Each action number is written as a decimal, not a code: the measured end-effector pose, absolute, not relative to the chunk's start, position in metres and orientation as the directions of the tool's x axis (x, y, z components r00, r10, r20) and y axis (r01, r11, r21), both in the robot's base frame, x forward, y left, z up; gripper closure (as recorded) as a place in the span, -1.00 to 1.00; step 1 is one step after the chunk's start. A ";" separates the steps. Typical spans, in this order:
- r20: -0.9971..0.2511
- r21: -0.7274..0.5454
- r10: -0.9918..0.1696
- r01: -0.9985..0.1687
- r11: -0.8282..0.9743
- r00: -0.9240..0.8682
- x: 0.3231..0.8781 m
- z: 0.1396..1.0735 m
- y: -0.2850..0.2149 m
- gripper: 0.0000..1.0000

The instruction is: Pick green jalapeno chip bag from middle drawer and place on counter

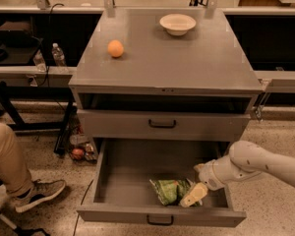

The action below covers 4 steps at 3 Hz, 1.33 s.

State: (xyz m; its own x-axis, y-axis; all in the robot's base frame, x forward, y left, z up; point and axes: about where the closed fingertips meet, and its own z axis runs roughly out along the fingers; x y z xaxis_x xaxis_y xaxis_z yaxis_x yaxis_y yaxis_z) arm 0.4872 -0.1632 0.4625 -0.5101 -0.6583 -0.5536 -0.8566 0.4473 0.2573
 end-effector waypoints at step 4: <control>-0.512 0.326 -0.625 -0.806 0.494 -0.590 0.522 0.395 -0.138 -0.63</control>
Offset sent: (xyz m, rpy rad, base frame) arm 0.0369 0.0312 -0.0642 0.0008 0.0644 -0.0541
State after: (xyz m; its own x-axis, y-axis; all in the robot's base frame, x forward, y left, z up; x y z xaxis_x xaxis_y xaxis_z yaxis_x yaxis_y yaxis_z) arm 0.5222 -0.1377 0.3950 -0.5896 -0.6245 -0.5122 -0.8062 0.4941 0.3256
